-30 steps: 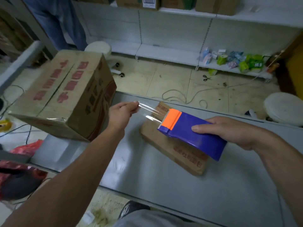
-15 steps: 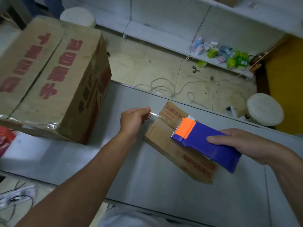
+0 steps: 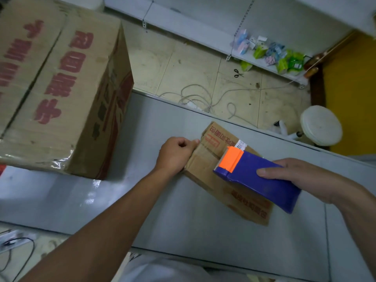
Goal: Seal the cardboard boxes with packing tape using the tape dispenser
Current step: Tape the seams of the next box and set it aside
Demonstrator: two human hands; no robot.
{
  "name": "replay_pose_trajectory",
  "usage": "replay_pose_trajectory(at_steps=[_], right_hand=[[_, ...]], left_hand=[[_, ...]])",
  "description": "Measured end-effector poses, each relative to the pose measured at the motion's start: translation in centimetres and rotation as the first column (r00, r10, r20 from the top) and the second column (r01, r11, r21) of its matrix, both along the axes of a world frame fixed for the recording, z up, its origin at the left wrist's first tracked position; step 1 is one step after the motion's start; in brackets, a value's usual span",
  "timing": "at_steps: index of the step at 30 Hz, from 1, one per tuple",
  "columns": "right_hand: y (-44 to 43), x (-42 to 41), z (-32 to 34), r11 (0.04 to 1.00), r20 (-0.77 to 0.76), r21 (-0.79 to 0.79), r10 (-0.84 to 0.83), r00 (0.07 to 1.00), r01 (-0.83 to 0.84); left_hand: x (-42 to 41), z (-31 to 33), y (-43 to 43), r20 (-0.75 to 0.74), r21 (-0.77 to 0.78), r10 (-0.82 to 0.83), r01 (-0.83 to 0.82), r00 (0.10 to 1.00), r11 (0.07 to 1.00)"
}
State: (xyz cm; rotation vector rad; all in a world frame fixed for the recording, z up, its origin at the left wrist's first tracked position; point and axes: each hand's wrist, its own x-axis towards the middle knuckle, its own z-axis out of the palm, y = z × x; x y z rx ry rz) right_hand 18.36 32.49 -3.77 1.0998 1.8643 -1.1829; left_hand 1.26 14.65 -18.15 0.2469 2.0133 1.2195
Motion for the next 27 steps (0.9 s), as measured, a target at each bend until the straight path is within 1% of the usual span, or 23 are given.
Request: replay_pose_trajectory(at_steps=[2,5,7,8,9,10,11,12,13,14,15,16,17,18,19,20,21,22,24,27], right_hand=[[0.0,0.1,0.0,1.000,-0.004,0.003,-0.008,1.000,0.008],[0.1,0.1,0.0,1.000,-0.014,0.012,-0.018,1.000,0.018],[0.2,0.0,0.1,1.000,-0.023,0.017,-0.010,1.000,0.011],[0.2,0.0,0.1,1.000,-0.029,0.017,-0.006,1.000,0.007],[0.2,0.0,0.2,1.000,-0.034,0.015,-0.003,0.999,0.004],[0.2,0.1,0.3,1.000,-0.039,0.012,0.000,0.999,0.000],[0.2,0.2,0.4,1.000,-0.040,0.010,0.005,0.999,-0.004],[0.2,0.3,0.4,1.000,-0.043,0.011,0.006,0.999,-0.006],[0.3,0.3,0.4,1.000,-0.052,0.012,0.004,0.999,-0.004],[0.4,0.3,0.3,1.000,-0.063,0.012,0.004,0.998,-0.003],[0.4,0.4,0.3,1.000,-0.074,0.009,0.008,0.997,-0.008],[0.5,0.5,0.3,1.000,-0.081,0.004,0.016,0.997,-0.016],[0.6,0.5,0.4,1.000,-0.085,0.001,0.022,0.996,-0.022],[0.6,0.6,0.3,1.000,-0.090,-0.004,0.022,0.996,-0.022],[0.6,0.7,0.3,1.000,-0.095,-0.010,0.021,0.995,-0.022],[0.7,0.8,0.1,1.000,-0.099,-0.015,0.021,0.995,-0.022],[0.7,0.8,0.0,1.000,-0.101,-0.018,0.021,0.995,-0.023],[0.8,0.8,-0.1,0.999,-0.104,-0.019,0.025,0.994,-0.027],[1.0,0.7,-0.1,0.999,-0.105,-0.023,0.042,0.994,-0.044],[1.4,1.1,0.3,0.995,-0.101,-0.044,0.083,0.991,-0.087]], left_hand=[[-0.4,-0.1,-0.2,-0.010,-0.065,-0.058,0.057,0.998,0.996],[-0.6,-0.6,-0.2,-0.135,-0.186,-0.216,0.189,0.967,0.964],[-1.2,-0.5,0.0,-0.198,-0.303,-0.330,0.262,0.923,0.916],[-1.6,-0.1,0.1,-0.228,-0.358,-0.366,0.272,0.902,0.893],[-2.0,0.6,0.2,-0.292,-0.393,-0.363,0.235,0.885,0.889],[-2.4,1.5,0.4,-0.390,-0.367,-0.299,0.151,0.871,0.918],[-2.5,2.7,0.6,-0.489,-0.253,-0.193,0.073,0.851,0.965],[-2.3,4.1,0.9,-0.553,-0.081,-0.110,0.079,0.826,0.994],[-2.1,5.3,1.3,-0.595,0.050,-0.137,0.206,0.792,0.977],[-1.7,6.3,1.8,-0.632,0.057,-0.288,0.414,0.719,0.909],[-1.3,6.9,2.2,-0.659,-0.045,-0.477,0.603,0.582,0.796],[-1.0,6.9,2.5,-0.663,-0.192,-0.631,0.724,0.403,0.663],[-1.0,6.6,2.7,-0.637,-0.334,-0.736,0.778,0.230,0.533],[-1.3,6.0,2.8,-0.594,-0.445,-0.799,0.789,0.094,0.423],[-1.6,5.6,3.0,-0.549,-0.526,-0.836,0.778,-0.001,0.344],[-1.7,5.3,3.1,-0.508,-0.582,-0.859,0.760,-0.063,0.289],[-1.6,5.2,3.3,-0.476,-0.623,-0.873,0.741,-0.105,0.250],[-1.6,5.3,3.5,-0.457,-0.648,-0.880,0.725,-0.128,0.231],[-1.5,5.4,3.7,-0.460,-0.668,-0.878,0.703,-0.134,0.243],[-1.5,5.3,3.5,-0.541,-0.622,-0.835,0.716,-0.103,0.315]])
